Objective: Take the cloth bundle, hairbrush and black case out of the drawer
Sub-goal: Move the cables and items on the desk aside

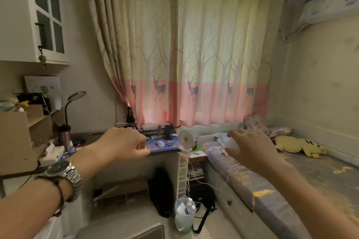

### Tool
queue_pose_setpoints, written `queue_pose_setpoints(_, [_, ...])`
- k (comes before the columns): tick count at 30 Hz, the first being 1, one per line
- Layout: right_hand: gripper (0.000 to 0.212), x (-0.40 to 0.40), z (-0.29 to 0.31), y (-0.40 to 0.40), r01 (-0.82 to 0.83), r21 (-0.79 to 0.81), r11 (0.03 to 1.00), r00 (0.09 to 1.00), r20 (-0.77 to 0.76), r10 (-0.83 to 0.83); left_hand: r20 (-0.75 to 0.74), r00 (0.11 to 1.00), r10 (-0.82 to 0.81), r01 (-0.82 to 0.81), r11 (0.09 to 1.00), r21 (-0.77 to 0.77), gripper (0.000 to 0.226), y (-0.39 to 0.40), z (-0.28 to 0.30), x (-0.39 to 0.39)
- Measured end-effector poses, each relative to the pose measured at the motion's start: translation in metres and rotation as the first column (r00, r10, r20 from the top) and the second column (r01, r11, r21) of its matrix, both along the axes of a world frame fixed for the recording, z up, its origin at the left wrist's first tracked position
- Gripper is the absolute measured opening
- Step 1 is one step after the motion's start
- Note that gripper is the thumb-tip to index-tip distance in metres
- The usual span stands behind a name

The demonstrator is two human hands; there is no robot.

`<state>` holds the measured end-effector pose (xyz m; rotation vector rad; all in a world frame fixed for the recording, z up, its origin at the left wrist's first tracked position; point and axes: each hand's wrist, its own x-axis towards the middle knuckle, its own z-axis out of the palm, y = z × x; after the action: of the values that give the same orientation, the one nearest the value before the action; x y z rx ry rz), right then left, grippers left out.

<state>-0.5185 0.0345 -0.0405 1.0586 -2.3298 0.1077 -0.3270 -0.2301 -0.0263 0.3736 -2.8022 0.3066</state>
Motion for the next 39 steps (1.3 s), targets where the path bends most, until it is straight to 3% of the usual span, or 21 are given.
queue_pose_setpoints(16, [0.042,-0.155,-0.004,-0.174,-0.029,-0.025,0.999,1.0,-0.01,0.029,-0.082,0.995,-0.055,0.059,0.997,0.048,0.038,-0.154,-0.008,-0.167])
queue_pose_setpoints(24, [0.043,-0.224,-0.022,-0.227,-0.046,-0.02,0.999,0.998,0.031,0.047,-0.001,1.0,-0.002,0.002,0.998,0.069,0.039,-0.212,-0.029,-0.24])
queue_pose_setpoints(31, [0.038,-0.314,-0.056,-0.285,-0.17,-0.012,0.985,0.983,0.074,0.17,0.029,0.999,0.041,-0.047,0.966,0.256,0.035,-0.242,-0.067,-0.316])
queue_pose_setpoints(39, [0.038,-0.461,-0.075,-0.338,-0.297,0.022,0.955,0.953,0.069,0.295,-0.045,0.974,0.224,-0.19,0.904,0.383,0.034,-0.261,-0.09,-0.425])
